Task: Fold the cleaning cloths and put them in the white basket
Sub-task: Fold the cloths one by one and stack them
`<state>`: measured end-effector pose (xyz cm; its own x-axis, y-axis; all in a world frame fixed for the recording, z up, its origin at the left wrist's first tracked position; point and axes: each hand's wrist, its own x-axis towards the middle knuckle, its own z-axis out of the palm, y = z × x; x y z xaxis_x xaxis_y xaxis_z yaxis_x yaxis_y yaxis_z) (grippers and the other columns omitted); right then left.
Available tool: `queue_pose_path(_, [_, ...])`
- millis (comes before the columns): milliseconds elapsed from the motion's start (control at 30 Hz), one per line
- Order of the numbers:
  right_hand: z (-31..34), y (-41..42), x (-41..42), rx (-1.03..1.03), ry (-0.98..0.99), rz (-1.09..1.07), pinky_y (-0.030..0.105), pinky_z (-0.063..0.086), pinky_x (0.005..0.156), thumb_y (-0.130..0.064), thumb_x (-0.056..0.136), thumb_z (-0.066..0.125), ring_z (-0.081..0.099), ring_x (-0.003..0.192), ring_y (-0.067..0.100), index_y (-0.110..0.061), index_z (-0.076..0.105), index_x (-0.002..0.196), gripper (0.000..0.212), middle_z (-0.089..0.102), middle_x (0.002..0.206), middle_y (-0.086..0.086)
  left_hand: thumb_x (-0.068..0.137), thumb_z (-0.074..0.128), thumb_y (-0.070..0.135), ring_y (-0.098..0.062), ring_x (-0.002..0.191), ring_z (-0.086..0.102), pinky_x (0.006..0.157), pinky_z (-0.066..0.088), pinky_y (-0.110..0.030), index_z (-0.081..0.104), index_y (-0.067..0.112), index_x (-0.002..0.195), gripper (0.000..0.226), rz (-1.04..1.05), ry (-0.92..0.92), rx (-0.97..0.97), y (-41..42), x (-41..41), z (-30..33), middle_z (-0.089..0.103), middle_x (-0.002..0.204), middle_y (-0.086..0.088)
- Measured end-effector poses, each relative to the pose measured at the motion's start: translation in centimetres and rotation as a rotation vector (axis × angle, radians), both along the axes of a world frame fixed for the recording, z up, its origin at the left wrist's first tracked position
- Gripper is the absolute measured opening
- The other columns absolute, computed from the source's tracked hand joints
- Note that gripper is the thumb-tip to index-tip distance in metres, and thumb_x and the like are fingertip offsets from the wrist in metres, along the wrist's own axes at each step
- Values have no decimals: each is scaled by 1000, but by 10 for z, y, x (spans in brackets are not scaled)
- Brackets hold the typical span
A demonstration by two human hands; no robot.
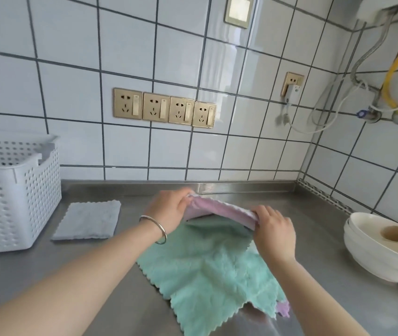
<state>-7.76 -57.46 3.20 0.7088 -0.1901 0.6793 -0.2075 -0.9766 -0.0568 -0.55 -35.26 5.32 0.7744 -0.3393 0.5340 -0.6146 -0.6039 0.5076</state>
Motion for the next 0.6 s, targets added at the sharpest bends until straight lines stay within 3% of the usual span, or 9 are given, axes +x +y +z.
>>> queue_pose_path(100, [27,8,-6,31,-81,40,24,29,49,9,55,61,56,47,32,-10,65,74,27,65,61,6,93,42,25,-27,82,65,70,48,-33,66,16,100,26,53,-56,-125,28,-13,27,72,85,-6])
queue_pose_path(167, [45,23,-12,114,-111,48,27,30,51,10,66,57,59,56,36,-10,67,87,30,69,74,10,94,48,24,-25,73,60,64,43,-30,66,13,95,22,95,-74,-176,53,-20,42,65,72,-2])
queue_pose_path(267, [67,47,-20,144,-50,132,30,31,56,1,80,51,61,74,37,-11,63,101,27,69,87,11,94,49,23,-20,65,51,57,37,-20,62,15,83,19,178,-112,-227,100,-30,62,54,61,7])
queue_pose_path(333, [81,64,-27,158,21,254,32,31,56,-4,85,51,59,79,36,-13,63,103,23,69,87,12,94,47,23,-21,64,50,59,38,-25,57,16,77,21,221,-156,-275,137,-39,74,56,62,-2])
queue_pose_path(400, [90,78,-30,322,93,424,30,39,56,-6,88,52,57,75,30,-14,67,96,18,66,79,9,95,47,25,-20,60,46,58,35,-26,53,17,69,27,249,-198,-293,171,-50,85,53,61,-6])
queue_pose_path(467, [93,91,-28,561,112,534,13,35,49,-11,87,60,52,64,16,-16,69,79,12,62,69,5,95,47,26,-15,55,41,55,32,-25,47,23,62,33,286,-198,-294,198,-59,91,46,56,-1])
queue_pose_path(533, [91,109,-24,753,133,559,15,26,40,-19,82,69,36,49,6,-7,62,65,22,48,58,4,95,46,29,-17,57,41,55,31,-26,49,20,63,33,325,-140,-279,224,-61,90,47,59,-3])
queue_pose_path(600, [80,129,-15,919,163,542,19,26,42,-20,80,72,35,54,9,3,59,68,29,45,61,5,95,47,29,-20,62,42,55,29,-27,48,19,61,35,359,-35,-255,245,-57,82,46,59,-2])
